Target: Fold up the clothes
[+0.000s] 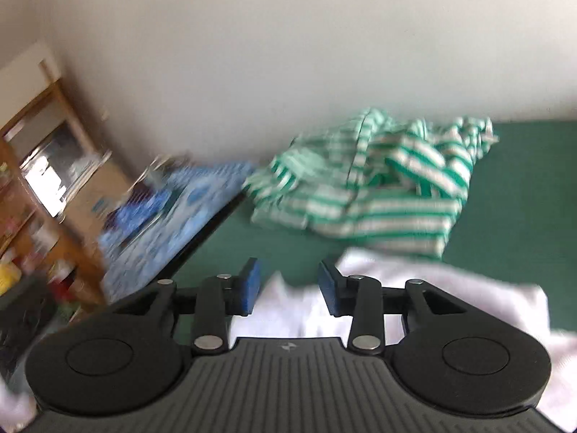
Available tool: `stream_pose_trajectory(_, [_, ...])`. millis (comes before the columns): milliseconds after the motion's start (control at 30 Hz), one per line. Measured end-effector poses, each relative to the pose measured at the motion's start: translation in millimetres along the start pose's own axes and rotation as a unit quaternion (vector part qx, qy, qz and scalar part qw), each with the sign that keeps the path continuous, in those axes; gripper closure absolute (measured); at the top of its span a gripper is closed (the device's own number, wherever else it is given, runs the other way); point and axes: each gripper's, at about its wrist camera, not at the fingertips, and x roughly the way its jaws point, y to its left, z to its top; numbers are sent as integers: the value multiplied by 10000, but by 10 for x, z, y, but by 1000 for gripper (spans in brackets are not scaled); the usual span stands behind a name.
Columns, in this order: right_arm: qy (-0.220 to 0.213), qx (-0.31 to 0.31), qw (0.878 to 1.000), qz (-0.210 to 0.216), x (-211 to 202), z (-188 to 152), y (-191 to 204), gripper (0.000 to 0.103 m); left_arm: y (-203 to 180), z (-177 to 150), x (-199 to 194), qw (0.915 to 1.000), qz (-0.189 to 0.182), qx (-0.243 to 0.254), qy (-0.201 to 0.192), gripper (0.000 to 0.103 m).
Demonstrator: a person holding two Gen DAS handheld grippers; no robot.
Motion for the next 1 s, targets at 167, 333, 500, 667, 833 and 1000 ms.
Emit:
stream_pose_trajectory(167, [534, 254, 9976, -369, -289, -415, -152, 73, -104, 118, 126, 9982, -573, -20, -178, 1])
stream_pose_trajectory(333, [-163, 830, 9889, -1220, -502, -606, -538, 96, -181, 64, 409, 9987, -467, 44, 196, 1])
stream_pose_trajectory(500, [-768, 713, 9830, -1505, -867, -550, -480, 87, -390, -63, 356, 9968, -349, 517, 507, 1])
stream_pose_trajectory(667, [-710, 402, 9777, -1935, -1070, -516, -604, 60, -264, 154, 303, 9975, -42, 664, 220, 1])
stream_pose_trajectory(833, [-445, 983, 9780, -1788, -933, -426, -998, 58, 224, 554, 533, 9995, -6, 270, 181, 1])
stream_pose_trajectory(1000, [-256, 1337, 9844, -1111, -811, -301, -1302, 56, 586, 762, 751, 9972, -478, -120, 557, 1])
